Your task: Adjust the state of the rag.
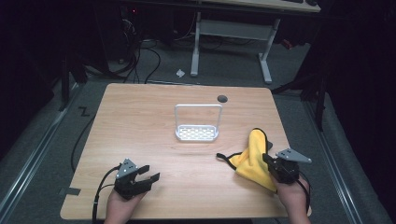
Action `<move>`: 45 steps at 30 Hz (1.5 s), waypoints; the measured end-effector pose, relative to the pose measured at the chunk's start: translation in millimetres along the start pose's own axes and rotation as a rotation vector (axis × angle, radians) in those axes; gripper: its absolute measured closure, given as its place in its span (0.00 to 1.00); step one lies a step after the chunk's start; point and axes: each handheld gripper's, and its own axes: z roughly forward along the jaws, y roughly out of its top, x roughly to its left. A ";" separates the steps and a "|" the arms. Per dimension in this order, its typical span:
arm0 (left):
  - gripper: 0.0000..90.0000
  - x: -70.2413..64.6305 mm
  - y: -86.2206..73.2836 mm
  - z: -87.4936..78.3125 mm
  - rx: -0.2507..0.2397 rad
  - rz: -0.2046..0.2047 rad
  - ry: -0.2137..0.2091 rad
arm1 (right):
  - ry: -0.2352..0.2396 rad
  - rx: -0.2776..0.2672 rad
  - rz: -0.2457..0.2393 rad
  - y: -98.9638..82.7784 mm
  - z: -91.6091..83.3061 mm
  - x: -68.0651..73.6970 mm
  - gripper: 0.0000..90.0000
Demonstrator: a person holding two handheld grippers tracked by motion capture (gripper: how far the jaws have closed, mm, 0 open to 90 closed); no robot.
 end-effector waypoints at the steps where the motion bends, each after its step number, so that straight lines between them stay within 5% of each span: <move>1: 0.47 0.4 0.1 -0.5 0.000 -0.002 0.001 | 0.000 0.000 0.000 0.0 0.0 0.0 1.00; 9: 0.46 0.6 0.2 -1.5 -0.003 -0.005 0.001 | 0.011 0.132 -0.032 -14.2 26.9 4.6 1.00; 19: 0.46 -1.4 0.2 -0.1 0.003 0.001 -0.007 | 0.051 0.160 -0.073 -16.6 34.3 17.4 1.00; 35: 0.46 -14.8 1.2 4.6 0.015 0.037 -0.034 | 0.212 0.158 -0.262 -11.1 41.3 96.6 1.00; 45: 0.46 -34.0 1.9 14.8 0.045 0.076 -0.074 | 0.289 0.150 -0.321 -8.5 43.3 131.2 1.00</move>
